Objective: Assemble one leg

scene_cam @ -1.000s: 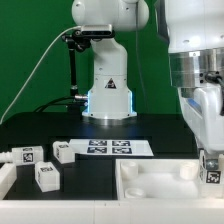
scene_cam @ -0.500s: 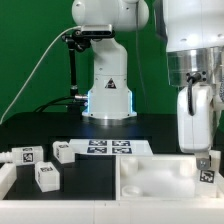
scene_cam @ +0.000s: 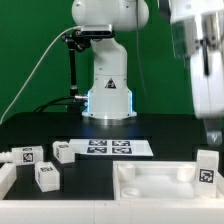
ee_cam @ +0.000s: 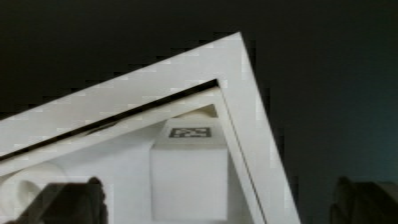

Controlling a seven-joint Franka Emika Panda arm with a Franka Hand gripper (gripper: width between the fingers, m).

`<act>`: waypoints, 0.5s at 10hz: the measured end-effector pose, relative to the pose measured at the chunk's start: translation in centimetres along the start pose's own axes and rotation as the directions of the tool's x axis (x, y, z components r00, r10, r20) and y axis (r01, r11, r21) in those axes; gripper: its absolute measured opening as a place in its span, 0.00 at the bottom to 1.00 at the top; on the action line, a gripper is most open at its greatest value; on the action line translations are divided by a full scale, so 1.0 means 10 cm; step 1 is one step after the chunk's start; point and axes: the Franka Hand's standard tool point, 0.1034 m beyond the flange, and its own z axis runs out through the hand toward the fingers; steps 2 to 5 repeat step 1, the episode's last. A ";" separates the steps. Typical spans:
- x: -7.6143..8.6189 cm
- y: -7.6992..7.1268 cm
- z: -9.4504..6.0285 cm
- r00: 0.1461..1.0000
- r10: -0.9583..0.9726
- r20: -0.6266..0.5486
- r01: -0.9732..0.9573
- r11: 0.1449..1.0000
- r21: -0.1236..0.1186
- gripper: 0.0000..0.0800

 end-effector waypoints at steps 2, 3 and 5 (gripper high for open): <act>0.01 0.01 0.03 1.000 0.000 -0.003 0.000 1.000 -0.003 0.81; 0.01 0.01 0.03 1.000 0.000 -0.003 0.000 1.000 -0.003 0.81; 0.01 0.01 0.03 1.000 0.000 -0.003 0.000 1.000 -0.003 0.81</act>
Offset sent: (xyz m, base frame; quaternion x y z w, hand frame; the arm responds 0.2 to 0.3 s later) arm 0.0000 0.0000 0.0000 0.0000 0.0000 0.0000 1.0000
